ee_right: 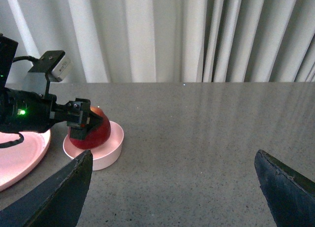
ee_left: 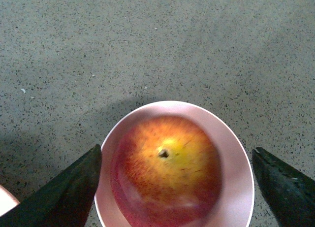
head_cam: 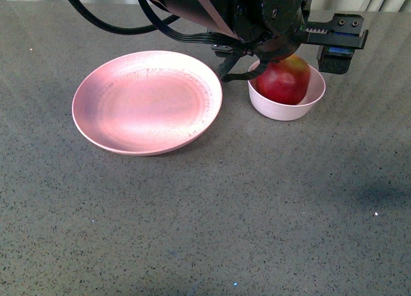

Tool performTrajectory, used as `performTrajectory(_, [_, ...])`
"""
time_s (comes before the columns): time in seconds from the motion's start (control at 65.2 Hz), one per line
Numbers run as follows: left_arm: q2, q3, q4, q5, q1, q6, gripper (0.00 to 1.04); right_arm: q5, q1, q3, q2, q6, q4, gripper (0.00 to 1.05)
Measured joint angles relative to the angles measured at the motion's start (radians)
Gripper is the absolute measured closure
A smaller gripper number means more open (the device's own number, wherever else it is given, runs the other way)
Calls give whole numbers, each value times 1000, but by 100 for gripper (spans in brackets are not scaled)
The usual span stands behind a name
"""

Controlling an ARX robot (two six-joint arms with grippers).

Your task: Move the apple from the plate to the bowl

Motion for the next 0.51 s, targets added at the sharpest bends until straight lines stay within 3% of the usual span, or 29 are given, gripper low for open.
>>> performTrajectory(0.23, [-8,-10,23,3,8,-25,9,0,0,0,0,0,0,9])
performTrajectory(0.506, [-190,-203,108,23,79,-45,9,0,0,0,0,0,0,9])
